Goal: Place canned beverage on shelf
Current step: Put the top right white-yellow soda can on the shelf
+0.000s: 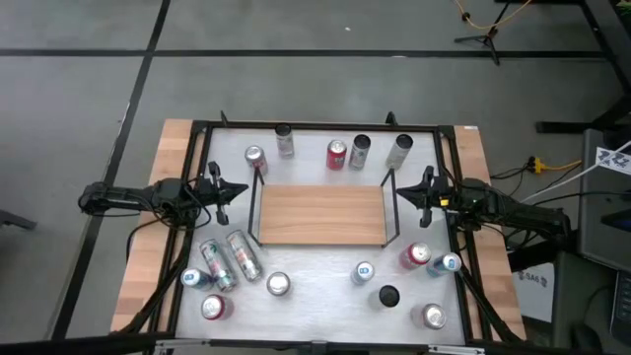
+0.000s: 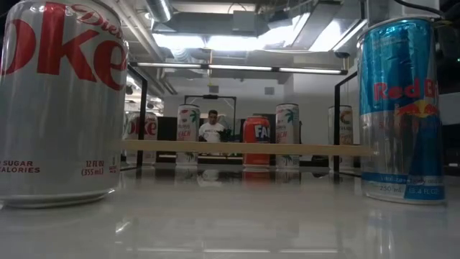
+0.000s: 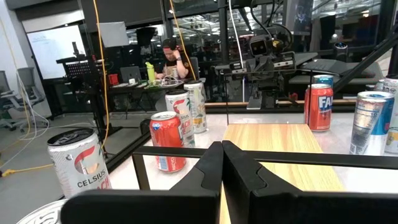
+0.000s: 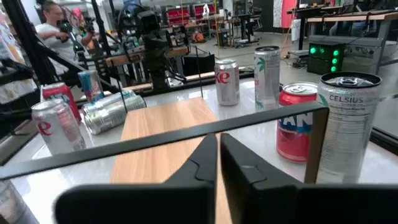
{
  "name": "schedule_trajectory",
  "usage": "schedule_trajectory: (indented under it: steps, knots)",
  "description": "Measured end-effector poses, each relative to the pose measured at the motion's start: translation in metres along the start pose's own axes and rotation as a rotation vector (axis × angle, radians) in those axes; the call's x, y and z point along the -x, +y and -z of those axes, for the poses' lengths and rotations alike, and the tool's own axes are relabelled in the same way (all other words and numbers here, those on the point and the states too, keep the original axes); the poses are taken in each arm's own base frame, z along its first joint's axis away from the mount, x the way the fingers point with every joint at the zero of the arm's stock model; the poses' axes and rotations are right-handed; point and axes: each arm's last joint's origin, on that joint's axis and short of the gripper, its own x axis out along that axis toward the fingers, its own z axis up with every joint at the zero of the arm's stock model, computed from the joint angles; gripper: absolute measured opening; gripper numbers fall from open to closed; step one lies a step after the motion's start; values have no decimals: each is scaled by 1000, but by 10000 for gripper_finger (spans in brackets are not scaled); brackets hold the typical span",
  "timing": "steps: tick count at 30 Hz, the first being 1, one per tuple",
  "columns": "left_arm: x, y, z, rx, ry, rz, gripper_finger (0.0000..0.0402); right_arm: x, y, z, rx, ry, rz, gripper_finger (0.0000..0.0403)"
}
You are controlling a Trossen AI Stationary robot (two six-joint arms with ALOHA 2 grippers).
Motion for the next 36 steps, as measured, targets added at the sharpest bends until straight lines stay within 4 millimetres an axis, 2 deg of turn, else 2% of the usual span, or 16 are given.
schedule_trajectory:
  steps: [4, 14, 18, 22, 27, 36]
  knots:
    - [0, 0, 0, 1, 0, 0, 0, 0, 0, -4, -52, -48, 4, 82]
    - [0, 0, 0, 0, 0, 0, 0, 0, 0, -7, -137, -79, 18, 290]
    - [0, 0, 0, 0, 0, 0, 0, 0, 0, -8, -137, -83, 17, 343]
    - [0, 0, 0, 0, 0, 0, 0, 0, 0, -8, -137, -84, 17, 370]
    - [0, 0, 0, 1, 0, 0, 0, 2, 1, -14, -135, -102, 14, 376]
    - [0, 0, 0, 0, 0, 0, 0, 20, 5, -66, -143, -236, 83, 376]
